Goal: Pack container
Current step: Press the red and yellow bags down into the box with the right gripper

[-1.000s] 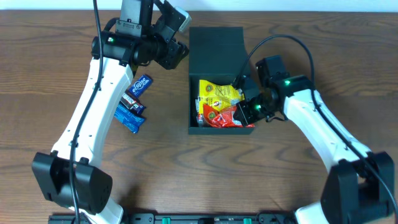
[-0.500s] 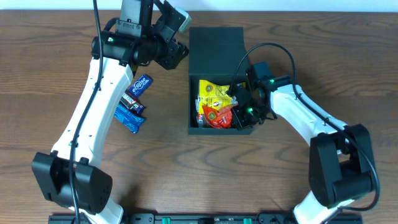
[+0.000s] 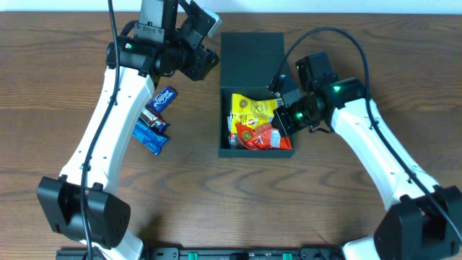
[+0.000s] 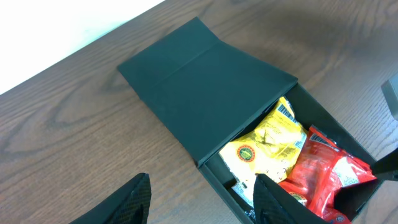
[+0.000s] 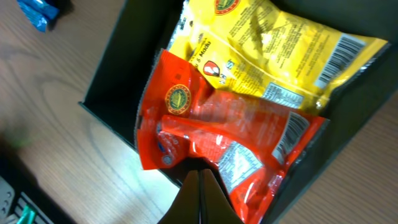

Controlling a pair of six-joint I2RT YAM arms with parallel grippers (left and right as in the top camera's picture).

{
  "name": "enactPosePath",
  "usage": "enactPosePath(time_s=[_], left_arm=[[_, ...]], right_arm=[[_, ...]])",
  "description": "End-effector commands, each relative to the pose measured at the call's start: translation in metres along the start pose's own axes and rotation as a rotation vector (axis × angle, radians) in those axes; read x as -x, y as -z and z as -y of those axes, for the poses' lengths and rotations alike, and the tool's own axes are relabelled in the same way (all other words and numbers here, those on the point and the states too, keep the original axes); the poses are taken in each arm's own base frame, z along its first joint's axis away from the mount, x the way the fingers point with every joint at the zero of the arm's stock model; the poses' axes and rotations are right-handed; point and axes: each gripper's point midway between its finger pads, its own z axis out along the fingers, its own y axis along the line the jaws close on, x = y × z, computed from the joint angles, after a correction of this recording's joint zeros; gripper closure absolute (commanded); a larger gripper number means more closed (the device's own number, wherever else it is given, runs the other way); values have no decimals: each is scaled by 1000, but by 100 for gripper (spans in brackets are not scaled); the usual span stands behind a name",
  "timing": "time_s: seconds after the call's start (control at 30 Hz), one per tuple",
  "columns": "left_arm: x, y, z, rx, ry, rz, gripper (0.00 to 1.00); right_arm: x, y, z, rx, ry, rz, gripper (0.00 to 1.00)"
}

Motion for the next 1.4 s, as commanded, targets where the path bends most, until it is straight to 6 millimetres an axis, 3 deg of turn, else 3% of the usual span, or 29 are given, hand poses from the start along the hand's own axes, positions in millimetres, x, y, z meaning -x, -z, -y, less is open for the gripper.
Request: enactPosePath(time_s=[0.0,0.33,0.47,0.77,0.93,1.1,1.2,1.37], left_arm=[[-2,-3,-3,1,12,-7,46],[-2,-3,-3,1,13,-8,46],[-3,-3,-4,4,12,-9,46],[-3,-3,-4,5,9,-9,45],[-3,-3,-4,7,9,-9,45],[-1,-3,-5,9,6,-3,45],[0,-3,-5,10,5,1,45],[0,-3,-5,11,4,3,45]], right_arm=[[-7,-17,6,-21,11,-56,98],[-40,-83,16,1,-12,-269,98],[-46,-95,25,-22,-19,-304,98],[-36,-104,32,-41,-3,-264,98],[-27,-89,15,19,-4,-241,99],[8,-46,-4,39,74,-117,98],[19,-26,-12,37,117,-53,99],[10,-29,-24,113,130,-75,98]])
